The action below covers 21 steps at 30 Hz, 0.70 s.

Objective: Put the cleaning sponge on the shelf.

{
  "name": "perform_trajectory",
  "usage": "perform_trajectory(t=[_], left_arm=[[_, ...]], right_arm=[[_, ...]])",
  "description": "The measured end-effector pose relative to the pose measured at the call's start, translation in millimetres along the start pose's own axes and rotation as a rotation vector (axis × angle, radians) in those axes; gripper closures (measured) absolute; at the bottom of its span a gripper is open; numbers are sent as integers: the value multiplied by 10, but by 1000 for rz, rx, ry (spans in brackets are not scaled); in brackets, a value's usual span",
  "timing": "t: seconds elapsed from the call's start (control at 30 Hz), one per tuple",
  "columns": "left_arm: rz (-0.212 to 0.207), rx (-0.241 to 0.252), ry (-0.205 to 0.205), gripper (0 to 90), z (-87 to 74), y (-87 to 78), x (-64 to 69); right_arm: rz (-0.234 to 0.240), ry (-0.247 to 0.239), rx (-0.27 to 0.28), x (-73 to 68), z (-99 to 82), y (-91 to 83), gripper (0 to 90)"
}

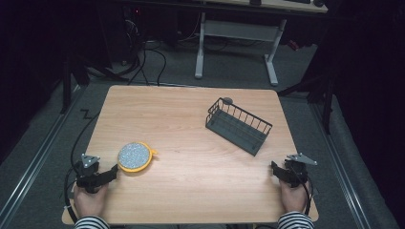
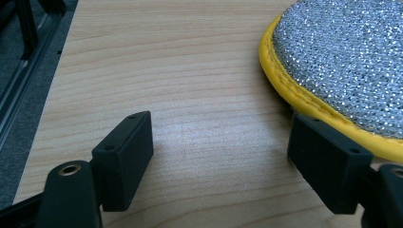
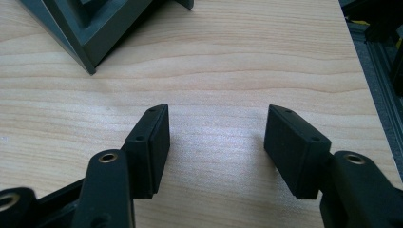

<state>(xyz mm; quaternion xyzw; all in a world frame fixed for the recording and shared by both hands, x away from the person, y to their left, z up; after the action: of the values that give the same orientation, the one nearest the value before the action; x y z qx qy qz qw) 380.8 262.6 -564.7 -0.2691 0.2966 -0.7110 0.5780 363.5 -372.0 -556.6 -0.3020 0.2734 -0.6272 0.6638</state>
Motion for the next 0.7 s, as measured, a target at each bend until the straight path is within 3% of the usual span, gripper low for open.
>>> perform_trajectory(t=[0.43, 0.6, 0.7], left_arm=[[1, -1, 2, 239, 1, 2, 3], [1, -2, 4, 238, 1, 2, 6], [3, -5, 11, 237, 2, 4, 14]], right_arm=[[10, 23, 8, 9, 5, 2, 423], [-14, 26, 3, -17, -2, -4, 425], [-21, 46, -5, -40, -7, -30, 496]])
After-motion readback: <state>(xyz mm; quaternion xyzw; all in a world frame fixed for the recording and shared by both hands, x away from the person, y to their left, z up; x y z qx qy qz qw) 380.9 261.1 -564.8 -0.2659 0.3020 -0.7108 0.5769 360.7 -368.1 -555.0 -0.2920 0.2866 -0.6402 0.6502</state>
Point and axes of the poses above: each handheld gripper's, and its own axes: y roughly forward along the jaws, z roughly out of its top, x roughly to its right, the point moved 4 cm from there along y, roughly forward along the jaws, and after that the axes turned 5 degrees about -x, right-handed, at the moved point
